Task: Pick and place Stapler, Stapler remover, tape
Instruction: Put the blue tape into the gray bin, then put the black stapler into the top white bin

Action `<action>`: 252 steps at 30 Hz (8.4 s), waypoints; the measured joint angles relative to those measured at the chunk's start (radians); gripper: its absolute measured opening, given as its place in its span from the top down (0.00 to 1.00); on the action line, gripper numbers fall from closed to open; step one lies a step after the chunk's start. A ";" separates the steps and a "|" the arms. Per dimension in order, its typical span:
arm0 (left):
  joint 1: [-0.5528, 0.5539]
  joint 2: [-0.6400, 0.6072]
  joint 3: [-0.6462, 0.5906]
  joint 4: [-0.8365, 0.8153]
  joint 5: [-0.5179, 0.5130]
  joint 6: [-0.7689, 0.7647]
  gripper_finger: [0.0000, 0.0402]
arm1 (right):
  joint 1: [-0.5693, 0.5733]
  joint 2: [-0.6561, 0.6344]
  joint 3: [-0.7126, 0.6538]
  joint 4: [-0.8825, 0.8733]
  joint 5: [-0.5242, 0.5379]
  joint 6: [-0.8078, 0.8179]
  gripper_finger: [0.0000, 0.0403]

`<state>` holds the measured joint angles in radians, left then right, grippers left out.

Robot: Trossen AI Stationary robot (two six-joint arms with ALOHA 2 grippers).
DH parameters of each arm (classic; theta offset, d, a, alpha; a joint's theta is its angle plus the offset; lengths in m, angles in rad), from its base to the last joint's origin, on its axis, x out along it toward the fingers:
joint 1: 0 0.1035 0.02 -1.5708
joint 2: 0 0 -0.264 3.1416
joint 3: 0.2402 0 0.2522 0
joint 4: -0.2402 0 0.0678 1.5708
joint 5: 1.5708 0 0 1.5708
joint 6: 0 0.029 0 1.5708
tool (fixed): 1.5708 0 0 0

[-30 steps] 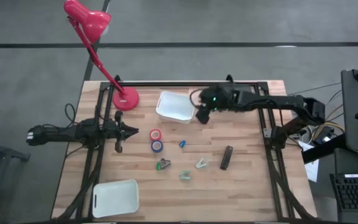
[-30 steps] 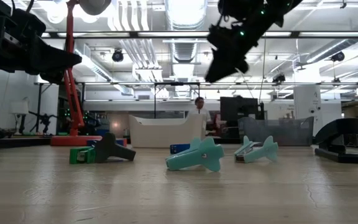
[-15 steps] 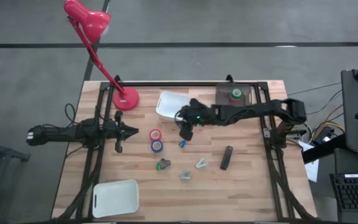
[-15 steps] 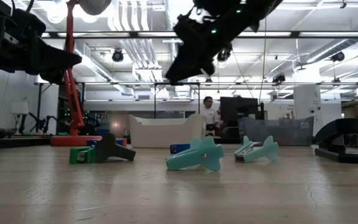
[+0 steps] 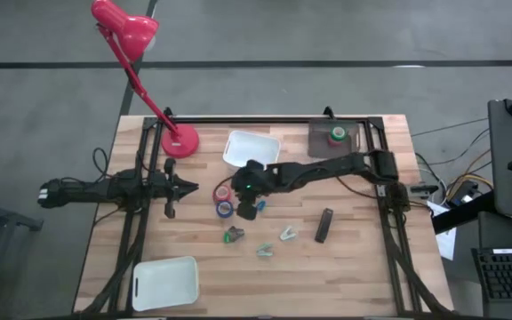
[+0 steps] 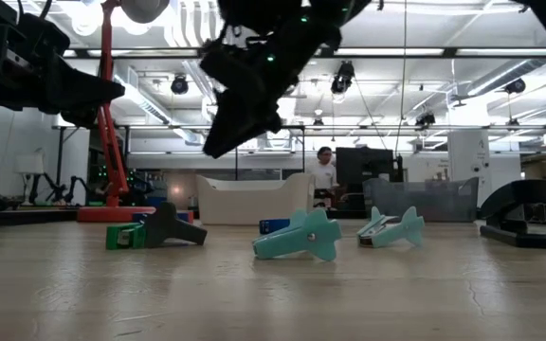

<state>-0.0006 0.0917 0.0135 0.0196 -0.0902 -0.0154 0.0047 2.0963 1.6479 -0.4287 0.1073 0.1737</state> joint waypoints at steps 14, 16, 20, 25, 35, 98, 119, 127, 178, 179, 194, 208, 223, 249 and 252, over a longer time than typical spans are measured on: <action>0.000 0.003 -0.001 0.005 0.000 0.000 0.91 | 0.053 0.191 0.229 -0.127 -0.128 -0.131 0.72; 0.000 0.003 -0.001 0.006 -0.001 0.000 0.91 | 0.070 0.220 0.268 -0.132 -0.126 -0.165 0.69; 0.000 0.003 -0.001 0.006 -0.001 0.000 0.91 | 0.096 0.286 0.353 -0.168 -0.069 -0.208 0.62; 0.000 0.003 -0.001 0.006 -0.001 0.000 0.91 | 0.091 0.347 0.425 -0.239 -0.027 -0.205 0.55; 0.000 0.003 -0.001 0.006 -0.001 0.000 0.91 | 0.084 0.387 0.449 -0.283 -0.024 -0.203 0.59; 0.000 0.002 -0.001 0.007 0.000 0.000 0.91 | 0.148 0.219 0.446 -0.885 0.157 0.042 0.93; 0.000 0.003 -0.001 0.008 0.000 0.000 0.91 | 0.134 -0.332 -0.156 -0.633 0.236 0.208 0.93; 0.000 0.003 -0.001 0.007 0.000 0.000 0.91 | 0.057 -0.575 -0.400 -0.557 0.288 0.306 0.93; 0.000 0.002 -0.001 0.008 0.000 0.000 0.91 | -0.664 -0.424 -0.667 -0.156 0.078 0.007 0.81; 0.000 0.002 -0.001 0.008 0.000 0.000 0.91 | -0.664 -0.425 -0.666 -0.156 0.083 0.008 0.80; 0.000 0.002 -0.001 0.008 0.000 0.000 0.91 | -0.628 -0.630 -0.660 -0.251 0.123 0.033 0.54; 0.000 0.003 -0.001 0.008 0.000 0.000 0.91 | -0.373 -0.915 -0.677 -0.546 -0.217 0.474 0.49; 0.000 0.002 -0.001 0.008 0.000 0.000 0.91 | -0.163 -0.917 -0.830 -0.560 -0.531 0.913 0.47; 0.000 0.002 -0.001 0.008 0.000 0.000 0.91 | -0.156 -0.910 -1.111 -0.155 -0.588 1.125 0.47; 0.000 0.002 -0.001 0.008 0.000 0.000 0.91 | -0.156 -0.902 -1.127 -0.157 -0.591 1.135 0.47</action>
<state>-0.0005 0.0940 0.0124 0.0278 -0.0906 -0.0158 -0.1513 1.1938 0.5212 -0.5854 -0.4839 1.3090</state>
